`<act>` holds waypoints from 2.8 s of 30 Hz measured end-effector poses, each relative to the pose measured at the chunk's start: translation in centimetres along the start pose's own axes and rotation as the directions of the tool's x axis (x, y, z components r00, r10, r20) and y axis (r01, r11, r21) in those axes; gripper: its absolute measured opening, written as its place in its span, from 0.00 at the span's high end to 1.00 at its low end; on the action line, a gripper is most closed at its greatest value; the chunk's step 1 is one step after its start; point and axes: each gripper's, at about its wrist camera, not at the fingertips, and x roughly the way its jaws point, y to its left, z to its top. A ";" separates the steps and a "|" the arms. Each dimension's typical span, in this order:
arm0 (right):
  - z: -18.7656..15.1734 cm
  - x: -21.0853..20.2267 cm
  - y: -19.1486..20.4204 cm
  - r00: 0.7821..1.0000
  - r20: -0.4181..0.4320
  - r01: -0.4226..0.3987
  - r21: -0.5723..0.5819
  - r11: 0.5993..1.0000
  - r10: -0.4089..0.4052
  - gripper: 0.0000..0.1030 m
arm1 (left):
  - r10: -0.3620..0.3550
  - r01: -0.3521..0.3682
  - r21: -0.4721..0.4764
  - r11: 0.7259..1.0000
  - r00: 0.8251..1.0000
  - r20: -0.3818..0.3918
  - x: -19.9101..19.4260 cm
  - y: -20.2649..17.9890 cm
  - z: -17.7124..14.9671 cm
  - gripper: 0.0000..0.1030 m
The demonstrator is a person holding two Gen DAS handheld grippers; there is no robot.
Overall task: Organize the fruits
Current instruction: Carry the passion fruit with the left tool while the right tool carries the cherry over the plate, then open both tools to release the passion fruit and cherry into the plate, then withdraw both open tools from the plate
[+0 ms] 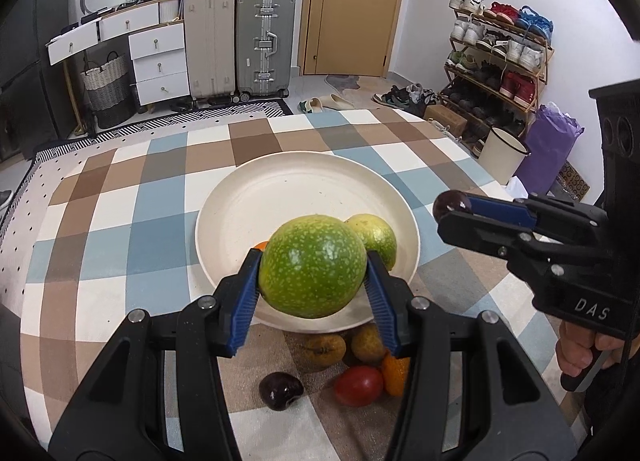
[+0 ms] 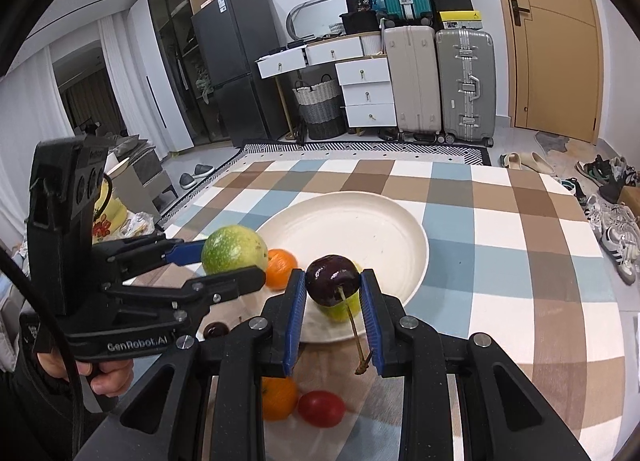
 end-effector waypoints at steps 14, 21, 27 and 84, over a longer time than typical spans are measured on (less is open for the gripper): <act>0.7 3.8 -2.7 0.999 -0.029 0.029 0.024 0.999 -0.029 0.73 | 0.010 -0.010 0.011 1.000 0.999 -0.041 3.1 0.0 -0.3 0.53; 0.8 5.0 -3.6 0.998 -0.043 0.048 0.034 0.998 -0.047 0.73 | 0.016 -0.015 0.022 1.000 0.998 -0.058 4.0 -0.1 -0.6 0.53; 0.5 6.2 -4.2 0.996 -0.067 0.057 0.043 0.997 -0.055 0.73 | 0.026 -0.024 0.034 0.999 0.998 -0.055 4.4 -0.4 -0.8 0.53; -5.6 -0.6 -0.8 0.978 -0.140 0.160 0.027 0.987 -0.155 0.00 | 0.126 -0.127 -0.063 0.990 0.992 -0.031 -4.8 2.7 -6.8 0.01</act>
